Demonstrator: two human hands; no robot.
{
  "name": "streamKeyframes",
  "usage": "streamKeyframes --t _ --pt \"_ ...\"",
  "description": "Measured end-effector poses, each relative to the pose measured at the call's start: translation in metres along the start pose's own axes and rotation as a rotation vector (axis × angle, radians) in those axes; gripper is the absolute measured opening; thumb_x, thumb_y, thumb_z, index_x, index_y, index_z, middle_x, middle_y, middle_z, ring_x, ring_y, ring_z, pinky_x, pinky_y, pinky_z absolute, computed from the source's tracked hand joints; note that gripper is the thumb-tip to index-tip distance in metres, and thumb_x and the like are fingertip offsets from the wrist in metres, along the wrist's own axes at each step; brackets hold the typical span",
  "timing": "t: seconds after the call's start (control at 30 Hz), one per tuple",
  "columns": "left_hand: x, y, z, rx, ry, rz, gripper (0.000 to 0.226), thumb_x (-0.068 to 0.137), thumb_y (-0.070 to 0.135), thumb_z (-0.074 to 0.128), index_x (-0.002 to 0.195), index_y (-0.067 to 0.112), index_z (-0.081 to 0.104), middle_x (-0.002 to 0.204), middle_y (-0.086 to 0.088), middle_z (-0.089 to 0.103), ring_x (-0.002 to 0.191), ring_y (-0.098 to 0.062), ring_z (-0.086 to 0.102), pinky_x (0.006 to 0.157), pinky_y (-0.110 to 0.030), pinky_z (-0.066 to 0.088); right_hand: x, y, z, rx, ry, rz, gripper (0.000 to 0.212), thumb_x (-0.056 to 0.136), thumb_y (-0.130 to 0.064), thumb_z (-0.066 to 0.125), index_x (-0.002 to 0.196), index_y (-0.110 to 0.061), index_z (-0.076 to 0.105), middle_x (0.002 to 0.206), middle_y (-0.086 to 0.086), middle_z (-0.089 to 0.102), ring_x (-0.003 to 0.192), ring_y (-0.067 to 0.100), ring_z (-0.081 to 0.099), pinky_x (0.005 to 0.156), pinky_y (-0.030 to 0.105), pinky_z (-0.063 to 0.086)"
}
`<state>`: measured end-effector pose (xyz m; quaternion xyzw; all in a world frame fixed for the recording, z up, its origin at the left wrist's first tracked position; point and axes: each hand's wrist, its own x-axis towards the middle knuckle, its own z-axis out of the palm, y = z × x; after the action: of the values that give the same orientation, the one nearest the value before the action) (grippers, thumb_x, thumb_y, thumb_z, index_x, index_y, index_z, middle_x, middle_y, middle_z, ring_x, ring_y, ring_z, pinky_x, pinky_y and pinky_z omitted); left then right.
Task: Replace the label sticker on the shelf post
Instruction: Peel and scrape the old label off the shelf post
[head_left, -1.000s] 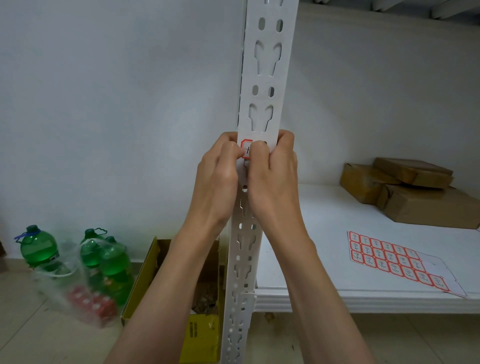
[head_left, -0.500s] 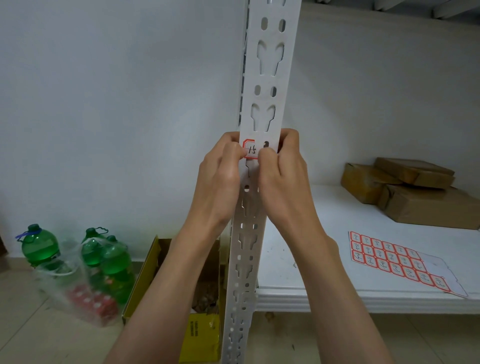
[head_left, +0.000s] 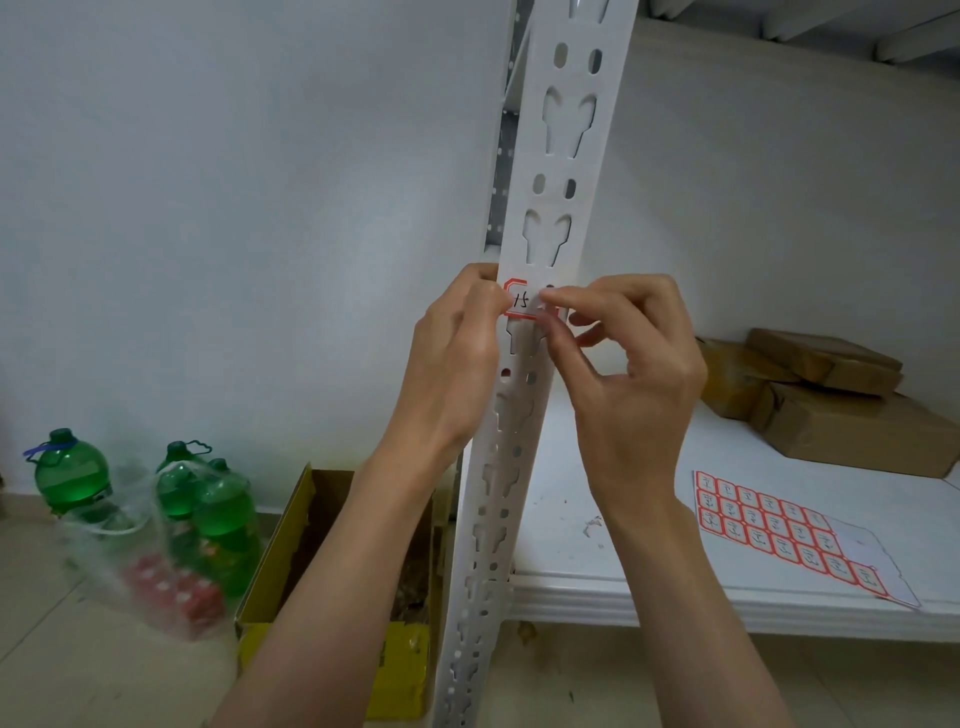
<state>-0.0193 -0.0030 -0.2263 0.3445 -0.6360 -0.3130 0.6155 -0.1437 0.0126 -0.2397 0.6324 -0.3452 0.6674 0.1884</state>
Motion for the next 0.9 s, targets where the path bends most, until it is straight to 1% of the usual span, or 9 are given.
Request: streamKeyframes --t 0.07,0.13,0.27,0.33,0.4,0.53,0.63,0.8,0.9 --pt "0.0 0.001 0.0 -0.007 -0.001 0.001 0.05 0.088 0.046 0.032 0.114 0.014 0.06 0.112 -0.001 0.068 0.104 -0.019 0.064 0.093 -0.043 0.056 0.001 0.001 0.0 -0.031 0.001 -0.033 0.013 0.088 -0.011 0.079 0.1 -0.011 0.077 0.097 0.007 0.063 0.089 -0.002 0.051 0.077 0.007 0.048" --pt "0.0 0.001 0.001 -0.016 -0.003 0.005 0.049 0.089 0.045 0.032 0.113 0.014 0.061 0.111 -0.001 0.069 0.102 -0.018 0.064 0.089 -0.039 0.056 0.002 0.001 0.0 -0.053 0.004 -0.058 0.011 0.087 -0.009 0.08 0.097 -0.009 0.078 0.096 0.011 0.064 0.092 -0.002 0.05 0.078 0.009 0.048" --pt "0.0 -0.001 0.001 -0.034 -0.005 -0.014 0.049 0.087 0.044 0.033 0.112 0.011 0.06 0.111 -0.004 0.068 0.101 -0.021 0.064 0.081 -0.032 0.055 0.002 -0.001 0.002 -0.073 0.006 -0.062 0.006 0.088 -0.008 0.078 0.094 -0.006 0.077 0.093 0.011 0.064 0.091 -0.002 0.047 0.076 0.011 0.049" --pt "-0.001 0.0 0.001 -0.046 -0.007 -0.012 0.047 0.087 0.043 0.034 0.112 0.014 0.061 0.111 -0.003 0.068 0.102 -0.02 0.064 0.082 -0.034 0.056 0.003 -0.003 0.004 -0.076 0.002 -0.048 0.003 0.09 -0.006 0.075 0.092 -0.006 0.076 0.093 0.01 0.062 0.09 -0.002 0.047 0.074 0.018 0.051" --pt "-0.002 0.002 0.001 -0.049 -0.009 -0.003 0.045 0.087 0.043 0.034 0.112 0.016 0.062 0.111 -0.001 0.068 0.103 -0.02 0.064 0.085 -0.037 0.056 0.004 -0.006 0.005 -0.082 -0.006 -0.031 0.003 0.091 -0.005 0.073 0.092 -0.006 0.075 0.093 0.009 0.061 0.089 -0.001 0.047 0.073 0.021 0.052" --pt "-0.004 0.004 0.002 -0.067 -0.012 -0.009 0.045 0.087 0.043 0.035 0.112 0.017 0.061 0.111 0.0 0.069 0.102 -0.018 0.064 0.08 -0.032 0.053 0.009 -0.01 0.004 -0.118 -0.046 -0.01 0.006 0.092 -0.006 0.07 0.091 -0.01 0.075 0.096 0.005 0.06 0.089 0.011 0.054 0.072 0.024 0.053" --pt "-0.004 0.004 0.002 -0.061 -0.007 -0.008 0.045 0.087 0.044 0.035 0.112 0.018 0.062 0.11 0.0 0.069 0.102 -0.019 0.064 0.081 -0.033 0.055 0.012 -0.007 0.002 -0.129 -0.088 -0.022 0.007 0.092 -0.007 0.069 0.091 -0.012 0.074 0.096 0.003 0.059 0.091 0.014 0.055 0.072 0.028 0.053" --pt "-0.003 0.004 0.002 -0.048 0.003 -0.001 0.043 0.088 0.045 0.034 0.109 0.02 0.063 0.109 0.003 0.069 0.103 -0.018 0.064 0.087 -0.036 0.055 0.013 -0.003 0.0 -0.105 -0.087 -0.077 0.006 0.091 -0.01 0.071 0.092 -0.01 0.077 0.092 0.006 0.06 0.088 0.012 0.053 0.073 0.022 0.051" --pt "-0.003 0.004 0.002 -0.036 0.006 0.004 0.043 0.089 0.045 0.034 0.109 0.021 0.062 0.108 0.003 0.069 0.101 -0.016 0.065 0.084 -0.032 0.056 0.014 -0.002 0.001 -0.092 -0.064 -0.079 0.006 0.091 -0.009 0.072 0.09 -0.009 0.077 0.09 0.006 0.06 0.086 0.014 0.055 0.071 0.023 0.05"
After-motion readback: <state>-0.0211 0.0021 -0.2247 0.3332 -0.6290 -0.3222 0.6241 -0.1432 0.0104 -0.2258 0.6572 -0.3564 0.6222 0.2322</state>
